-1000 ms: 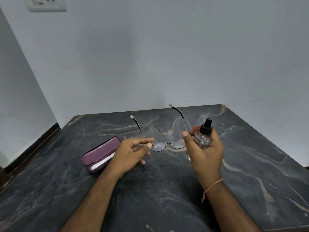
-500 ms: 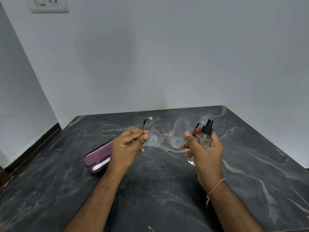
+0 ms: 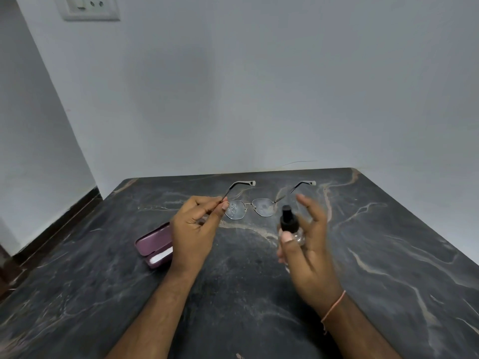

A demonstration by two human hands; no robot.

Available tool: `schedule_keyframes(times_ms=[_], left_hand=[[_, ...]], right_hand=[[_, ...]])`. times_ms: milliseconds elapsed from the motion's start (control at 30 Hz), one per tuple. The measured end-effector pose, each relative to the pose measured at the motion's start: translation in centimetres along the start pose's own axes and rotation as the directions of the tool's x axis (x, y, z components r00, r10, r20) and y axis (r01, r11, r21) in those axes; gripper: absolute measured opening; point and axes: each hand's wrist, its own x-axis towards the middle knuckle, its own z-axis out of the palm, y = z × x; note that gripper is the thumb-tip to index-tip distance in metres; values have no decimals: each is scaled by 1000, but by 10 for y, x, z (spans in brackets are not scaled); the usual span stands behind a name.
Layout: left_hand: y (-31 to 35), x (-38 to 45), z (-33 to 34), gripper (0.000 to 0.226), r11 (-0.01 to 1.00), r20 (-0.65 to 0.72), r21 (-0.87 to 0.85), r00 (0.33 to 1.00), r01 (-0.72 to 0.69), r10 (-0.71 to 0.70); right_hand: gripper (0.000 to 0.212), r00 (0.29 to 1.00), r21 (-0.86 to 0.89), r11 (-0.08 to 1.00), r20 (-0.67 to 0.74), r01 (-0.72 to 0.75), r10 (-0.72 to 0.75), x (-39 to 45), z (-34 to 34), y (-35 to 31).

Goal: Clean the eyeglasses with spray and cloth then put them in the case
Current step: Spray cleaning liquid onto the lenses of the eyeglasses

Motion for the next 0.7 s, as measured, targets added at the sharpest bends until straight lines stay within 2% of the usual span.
schedule_keyframes(times_ms=[100, 300, 533, 700], left_hand=[[1, -1, 0, 16, 997, 8, 31, 998, -66, 65], [5, -3, 4, 17, 991, 30, 23, 991, -130, 129], [10, -6, 9, 18, 990, 73, -10, 988, -138, 138], [8, -8, 11, 19, 994, 85, -14, 990, -111, 112]], right_hand=[[55, 993, -143, 988, 111, 52, -37, -2, 3, 4], [57, 989, -374, 924, 149, 77, -22, 3, 4, 3], [52, 994, -415, 909, 107, 36, 10, 5, 6, 0], [52, 996, -405, 913, 81, 54, -23, 5, 8, -2]])
